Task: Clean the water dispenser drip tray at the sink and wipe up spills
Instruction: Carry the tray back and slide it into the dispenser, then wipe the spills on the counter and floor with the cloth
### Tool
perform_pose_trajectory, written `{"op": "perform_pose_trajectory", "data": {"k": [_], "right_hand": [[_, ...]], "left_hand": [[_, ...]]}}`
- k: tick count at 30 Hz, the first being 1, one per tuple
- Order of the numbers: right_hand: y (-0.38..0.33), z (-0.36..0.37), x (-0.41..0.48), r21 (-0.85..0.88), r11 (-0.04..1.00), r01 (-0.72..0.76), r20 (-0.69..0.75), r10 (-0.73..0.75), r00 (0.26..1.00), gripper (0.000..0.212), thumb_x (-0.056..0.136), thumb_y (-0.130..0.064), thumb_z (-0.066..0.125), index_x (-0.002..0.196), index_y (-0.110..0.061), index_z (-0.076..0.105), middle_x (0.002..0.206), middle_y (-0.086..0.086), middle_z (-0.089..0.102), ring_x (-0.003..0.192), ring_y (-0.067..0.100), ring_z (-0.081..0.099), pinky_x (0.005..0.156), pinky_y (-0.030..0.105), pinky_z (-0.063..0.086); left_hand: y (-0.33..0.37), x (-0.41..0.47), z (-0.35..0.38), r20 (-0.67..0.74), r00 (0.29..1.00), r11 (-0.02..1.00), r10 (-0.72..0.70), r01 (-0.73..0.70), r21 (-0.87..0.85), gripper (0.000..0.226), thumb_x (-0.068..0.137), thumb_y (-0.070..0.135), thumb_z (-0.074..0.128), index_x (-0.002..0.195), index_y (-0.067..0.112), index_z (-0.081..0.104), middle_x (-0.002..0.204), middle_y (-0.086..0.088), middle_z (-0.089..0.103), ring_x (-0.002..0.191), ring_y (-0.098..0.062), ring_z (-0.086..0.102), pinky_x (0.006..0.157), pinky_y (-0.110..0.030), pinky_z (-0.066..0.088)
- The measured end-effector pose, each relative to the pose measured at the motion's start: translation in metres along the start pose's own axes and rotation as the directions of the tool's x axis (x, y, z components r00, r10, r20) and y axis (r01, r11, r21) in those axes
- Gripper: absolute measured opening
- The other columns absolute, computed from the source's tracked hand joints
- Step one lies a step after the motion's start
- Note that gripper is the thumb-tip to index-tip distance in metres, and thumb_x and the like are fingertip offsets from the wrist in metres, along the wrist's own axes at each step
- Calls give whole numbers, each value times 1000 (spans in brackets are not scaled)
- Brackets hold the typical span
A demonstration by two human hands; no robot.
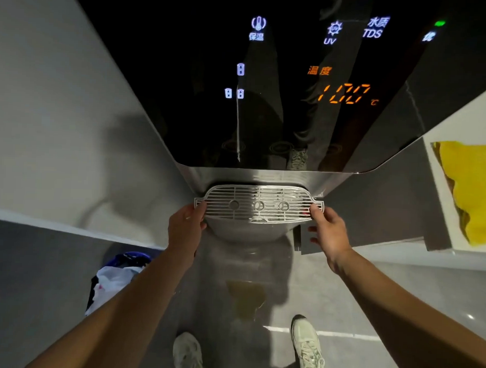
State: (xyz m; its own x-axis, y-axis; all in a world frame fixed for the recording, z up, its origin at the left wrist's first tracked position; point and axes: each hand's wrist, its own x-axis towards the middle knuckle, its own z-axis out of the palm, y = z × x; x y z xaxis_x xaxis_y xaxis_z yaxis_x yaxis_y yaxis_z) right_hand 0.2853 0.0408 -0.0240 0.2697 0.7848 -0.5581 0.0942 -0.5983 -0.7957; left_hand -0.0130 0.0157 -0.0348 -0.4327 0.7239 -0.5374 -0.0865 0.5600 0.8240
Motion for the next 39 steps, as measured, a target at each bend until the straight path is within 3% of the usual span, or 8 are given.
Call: {"op": "perform_pose_trajectory", "data": {"k": [12,16,21,26,30,33,35,39], "right_hand": [[2,3,7,-177,980,88,-9,-91,996,27,107,-41,48,115,-25,68,108,9,75,84,24,66,76,50,59],[1,5,9,-208,974,86,-18,-91,996,38,108,-44,44,127,-21,67,120,8,71,106,32,66,96,58,56],[-3,5,5,-227,972,60,-8,-64,998,39,107,-49,43,130,-26,65,116,9,72,83,25,65,68,49,59],[-27,-8,-20,-297,954,-34,21,42,999,56,105,-55,43,152,-24,45,145,8,53,102,30,65,79,51,62],[-58,-40,-73,-429,897,110,168,-40,985,41,99,-43,60,137,-29,58,134,9,59,114,29,62,96,44,54],[-92,-82,-129,-497,823,275,310,-127,942,7,95,-32,67,98,-37,72,103,-7,75,90,5,68,78,21,50],[-116,-116,-157,-506,788,350,308,-214,927,17,93,-22,67,85,-36,73,89,-12,77,77,4,70,73,21,52],[-165,-181,-151,-592,641,488,62,-568,821,9,95,-27,64,99,-26,73,89,-3,74,82,18,69,77,34,54]], "left_hand": [[12,-7,4,-21,998,997,59,-58,49,24,104,26,61,83,24,73,80,0,72,84,-18,68,94,-58,59],[15,-6,5,-10,997,994,71,-69,84,25,105,27,59,84,25,73,85,-2,74,87,-21,69,93,-59,59],[21,-5,4,10,999,990,45,-46,132,24,105,29,58,85,25,71,89,-3,72,86,-18,68,93,-55,60],[40,-23,2,-15,999,980,-33,35,196,17,101,35,63,94,20,60,93,-1,64,95,-28,63,98,-57,56],[68,-73,0,-69,997,977,-21,35,213,29,95,31,69,116,18,54,109,-12,66,97,-31,64,89,-49,55],[98,-124,3,128,992,976,-3,-25,218,18,97,19,64,111,7,66,86,-11,66,82,-26,61,74,-42,51],[118,-162,8,329,944,960,18,-108,258,13,99,13,62,102,2,68,78,-10,64,73,-22,58,70,-37,47],[150,-227,21,585,793,821,171,-443,360,10,99,14,66,108,10,68,90,-6,72,79,-16,67,76,-36,53]]}}
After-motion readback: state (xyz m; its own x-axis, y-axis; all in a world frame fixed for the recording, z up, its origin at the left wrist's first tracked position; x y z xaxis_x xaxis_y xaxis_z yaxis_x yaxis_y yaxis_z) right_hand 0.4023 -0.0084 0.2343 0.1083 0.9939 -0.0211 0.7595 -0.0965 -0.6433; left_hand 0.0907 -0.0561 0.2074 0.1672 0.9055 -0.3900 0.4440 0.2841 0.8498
